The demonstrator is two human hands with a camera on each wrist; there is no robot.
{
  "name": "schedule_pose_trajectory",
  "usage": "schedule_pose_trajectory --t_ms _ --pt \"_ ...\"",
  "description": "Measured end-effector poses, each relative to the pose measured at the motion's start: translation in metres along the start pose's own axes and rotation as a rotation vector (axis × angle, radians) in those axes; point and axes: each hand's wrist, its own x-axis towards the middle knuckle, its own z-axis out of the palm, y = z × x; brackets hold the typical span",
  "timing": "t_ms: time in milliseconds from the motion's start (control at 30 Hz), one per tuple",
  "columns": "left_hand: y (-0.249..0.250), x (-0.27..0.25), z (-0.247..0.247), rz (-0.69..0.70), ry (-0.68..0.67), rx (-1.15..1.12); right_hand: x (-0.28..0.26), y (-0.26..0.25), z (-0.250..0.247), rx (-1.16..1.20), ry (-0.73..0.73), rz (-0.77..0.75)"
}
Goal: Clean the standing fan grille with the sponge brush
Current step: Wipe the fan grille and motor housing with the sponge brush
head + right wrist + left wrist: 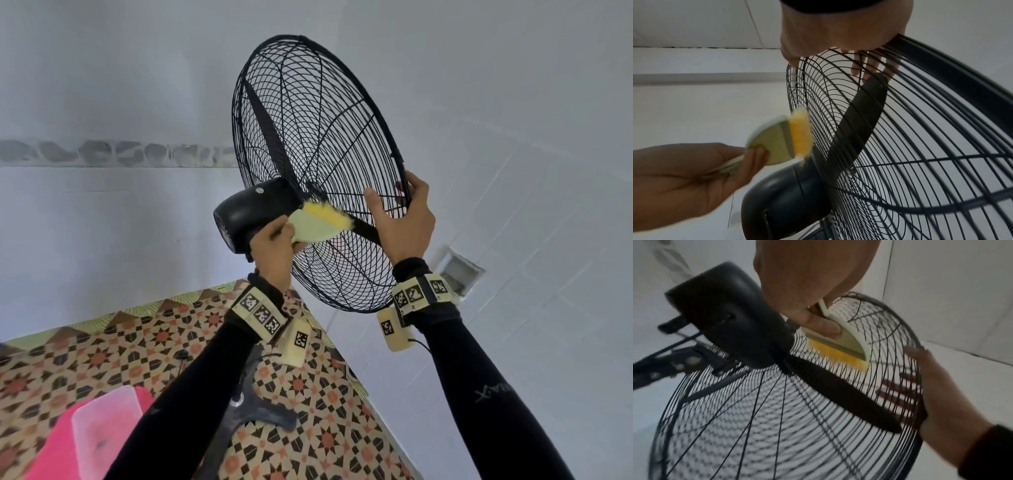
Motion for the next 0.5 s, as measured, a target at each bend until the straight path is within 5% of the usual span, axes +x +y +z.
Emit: schedule_pose_trajectory --t_ms 200,367,500 --pt "-0.027 -0.016 -0.006 -0.1 -0.057 0.173 0.002 0.0 -0.001 -0.008 0.004 0.007" --pt "0.01 -0.002 0.001 -0.025 -0.046 -0.048 0.0 -0.002 0.001 -0.005 0.012 0.0" --pt "-0.014 -0.016 -0.003 -0.084 -0.065 0.092 -0.001 -0.002 0.0 0.007 0.022 0.013"
